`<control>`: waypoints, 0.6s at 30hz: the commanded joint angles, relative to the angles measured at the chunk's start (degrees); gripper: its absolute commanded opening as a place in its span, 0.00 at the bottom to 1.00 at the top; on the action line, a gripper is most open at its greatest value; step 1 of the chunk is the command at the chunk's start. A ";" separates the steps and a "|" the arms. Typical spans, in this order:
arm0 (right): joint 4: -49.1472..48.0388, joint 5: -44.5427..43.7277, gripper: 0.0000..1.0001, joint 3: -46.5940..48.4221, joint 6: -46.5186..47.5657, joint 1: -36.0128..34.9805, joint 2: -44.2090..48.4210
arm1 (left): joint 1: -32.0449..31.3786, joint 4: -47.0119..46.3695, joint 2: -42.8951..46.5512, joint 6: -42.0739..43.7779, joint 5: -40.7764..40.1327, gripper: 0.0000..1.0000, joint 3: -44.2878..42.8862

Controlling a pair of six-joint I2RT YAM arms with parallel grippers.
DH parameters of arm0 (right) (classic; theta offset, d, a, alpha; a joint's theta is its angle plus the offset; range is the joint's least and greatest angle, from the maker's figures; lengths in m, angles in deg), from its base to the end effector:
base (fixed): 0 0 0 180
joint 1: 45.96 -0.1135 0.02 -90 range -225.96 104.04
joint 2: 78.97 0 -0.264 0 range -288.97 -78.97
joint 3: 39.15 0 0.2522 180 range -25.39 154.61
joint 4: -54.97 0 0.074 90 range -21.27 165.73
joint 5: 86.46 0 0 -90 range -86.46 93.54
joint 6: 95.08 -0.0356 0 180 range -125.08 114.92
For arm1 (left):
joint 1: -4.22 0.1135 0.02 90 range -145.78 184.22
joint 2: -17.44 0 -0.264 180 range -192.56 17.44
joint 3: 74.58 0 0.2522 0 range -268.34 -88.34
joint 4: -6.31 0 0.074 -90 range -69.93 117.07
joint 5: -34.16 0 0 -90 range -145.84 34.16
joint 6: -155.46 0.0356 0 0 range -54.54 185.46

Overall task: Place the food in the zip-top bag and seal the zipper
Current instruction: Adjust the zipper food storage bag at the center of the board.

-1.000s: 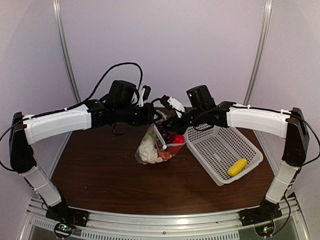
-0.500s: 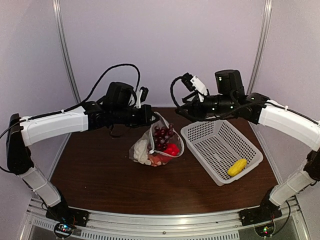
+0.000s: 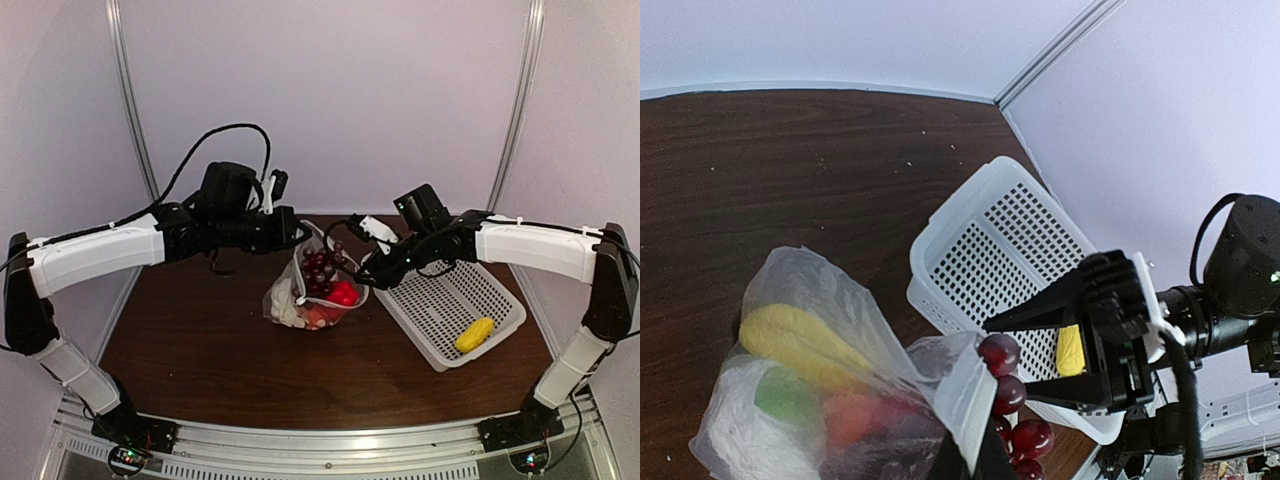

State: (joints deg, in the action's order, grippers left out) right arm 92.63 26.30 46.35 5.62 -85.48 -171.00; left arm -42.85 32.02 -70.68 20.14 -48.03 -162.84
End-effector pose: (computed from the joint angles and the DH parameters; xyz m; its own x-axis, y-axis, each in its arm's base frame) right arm 0.2663 0.2375 0.2742 -0.3797 -0.5351 -0.7546 -0.8867 0.4432 0.1318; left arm 0.2431 -0.2684 0.3308 -0.7819 -0.1938 -0.5926 0.3597 0.6361 -0.6826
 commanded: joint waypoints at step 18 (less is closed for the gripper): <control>-1.74 13.51 0.00 12.84 -3.78 4.99 -0.20 | 1.54 -3.19 -4.61 9.42 -1.14 0.00 -2.99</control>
State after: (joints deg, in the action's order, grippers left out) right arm 87.15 34.41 53.74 2.69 -81.18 -165.09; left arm -41.58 32.02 -77.87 31.24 -51.24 -161.74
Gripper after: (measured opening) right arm 0.006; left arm 0.004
